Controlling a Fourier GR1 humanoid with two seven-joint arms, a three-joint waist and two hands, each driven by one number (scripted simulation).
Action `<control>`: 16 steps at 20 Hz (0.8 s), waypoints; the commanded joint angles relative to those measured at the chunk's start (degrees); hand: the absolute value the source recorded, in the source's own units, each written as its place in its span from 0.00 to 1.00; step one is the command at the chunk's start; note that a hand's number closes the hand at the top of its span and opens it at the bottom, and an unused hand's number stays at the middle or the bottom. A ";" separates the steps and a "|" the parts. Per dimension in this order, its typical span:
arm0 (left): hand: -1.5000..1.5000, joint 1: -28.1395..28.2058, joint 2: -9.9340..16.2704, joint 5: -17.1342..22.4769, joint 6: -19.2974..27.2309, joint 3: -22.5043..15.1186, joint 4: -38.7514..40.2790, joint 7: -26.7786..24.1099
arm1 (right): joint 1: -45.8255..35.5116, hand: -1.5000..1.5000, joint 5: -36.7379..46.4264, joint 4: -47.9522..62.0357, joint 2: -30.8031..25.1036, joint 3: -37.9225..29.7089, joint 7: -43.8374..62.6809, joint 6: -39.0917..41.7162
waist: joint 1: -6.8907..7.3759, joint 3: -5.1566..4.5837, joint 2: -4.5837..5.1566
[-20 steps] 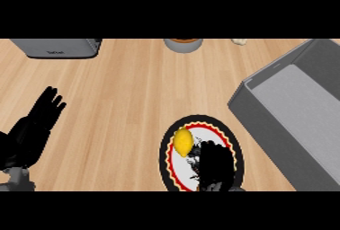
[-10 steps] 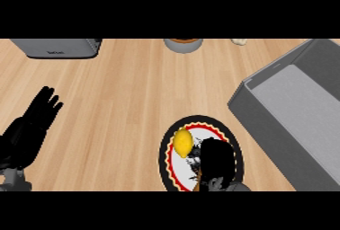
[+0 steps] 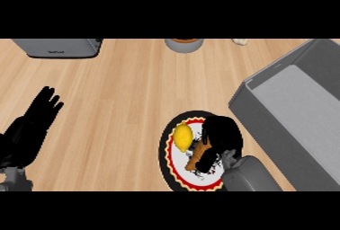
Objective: Pick the croissant from the plate and place it in the cardboard box
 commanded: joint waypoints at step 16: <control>0.50 0.04 0.26 -0.05 -1.41 2.46 -0.70 1.89 | -9.32 1.00 9.19 -31.26 0.86 -1.30 8.46 4.75 | -0.64 -0.02 -0.36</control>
